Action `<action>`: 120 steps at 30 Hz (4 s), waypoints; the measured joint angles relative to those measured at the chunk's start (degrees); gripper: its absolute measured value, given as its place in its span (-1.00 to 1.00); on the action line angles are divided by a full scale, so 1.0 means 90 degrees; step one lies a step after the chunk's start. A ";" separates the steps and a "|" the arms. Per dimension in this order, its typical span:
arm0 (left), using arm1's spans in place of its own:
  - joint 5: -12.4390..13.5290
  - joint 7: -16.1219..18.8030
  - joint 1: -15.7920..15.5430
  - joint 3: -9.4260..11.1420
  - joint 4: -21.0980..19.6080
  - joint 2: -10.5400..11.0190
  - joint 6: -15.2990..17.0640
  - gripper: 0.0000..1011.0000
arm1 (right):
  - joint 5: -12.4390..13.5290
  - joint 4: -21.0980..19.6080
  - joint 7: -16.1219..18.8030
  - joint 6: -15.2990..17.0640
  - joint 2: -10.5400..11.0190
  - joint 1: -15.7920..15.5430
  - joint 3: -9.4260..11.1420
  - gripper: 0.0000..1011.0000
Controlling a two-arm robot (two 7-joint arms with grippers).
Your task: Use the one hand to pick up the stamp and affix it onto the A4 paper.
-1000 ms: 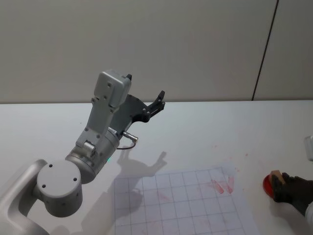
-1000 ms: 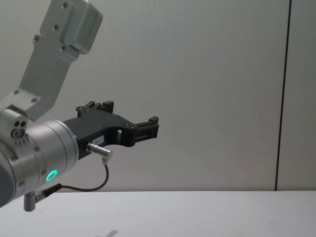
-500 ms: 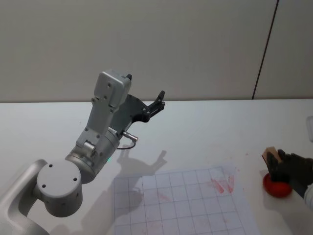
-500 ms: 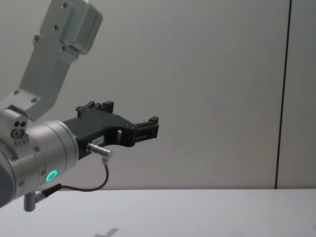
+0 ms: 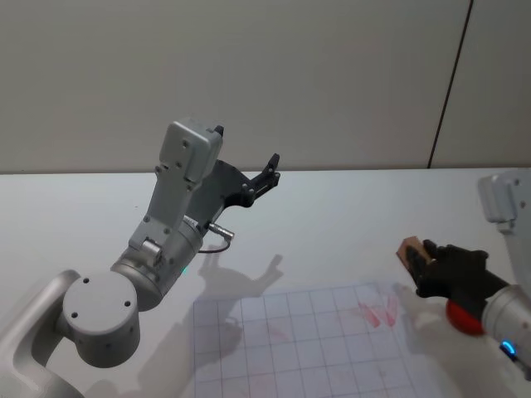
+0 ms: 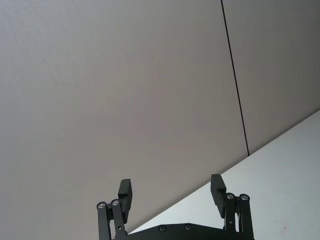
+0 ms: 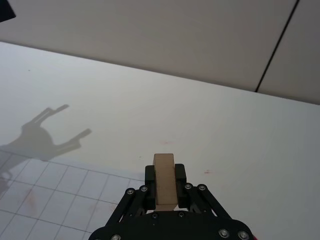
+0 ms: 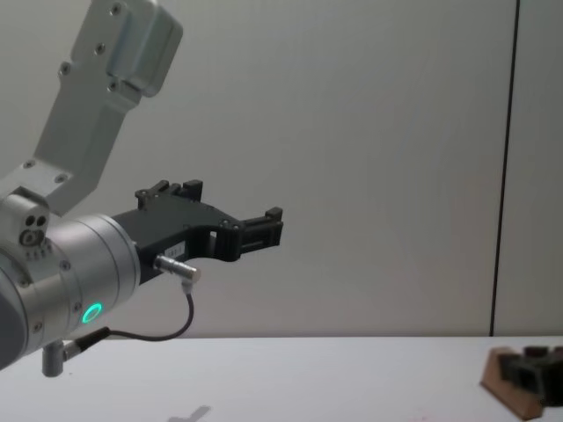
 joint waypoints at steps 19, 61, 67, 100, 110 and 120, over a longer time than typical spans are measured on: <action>0.0000 0.0000 0.0000 0.0000 0.0000 0.0000 0.0000 0.98 | -0.0328 0.0665 0.0712 0.0464 -0.0342 0.0396 -0.0357 -0.58; 0.0000 0.0000 0.0000 0.0000 0.0000 0.0000 0.0000 0.98 | -0.1637 0.1143 0.1498 0.0688 -0.0370 0.0635 -0.0804 -0.58; 0.0000 0.0000 0.0000 0.0000 0.0000 0.0000 0.0000 0.98 | -0.1794 0.1171 0.1568 0.0689 -0.0357 0.0639 -0.0843 -0.58; 0.0000 0.0000 0.0000 0.0000 0.0000 0.0001 0.0000 0.98 | -0.0699 0.0456 0.0585 0.0187 -0.0307 0.0476 -0.0302 -0.58; 0.0000 0.0000 0.0000 0.0000 0.0000 0.0001 0.0000 0.98 | -0.0425 0.0234 0.0073 0.0493 -0.0063 0.0166 0.0007 -0.58; 0.0000 0.0000 0.0000 0.0000 0.0000 0.0001 0.0000 0.98 | -0.0231 -0.0023 -0.0330 0.0748 0.0224 -0.0304 0.0292 -0.58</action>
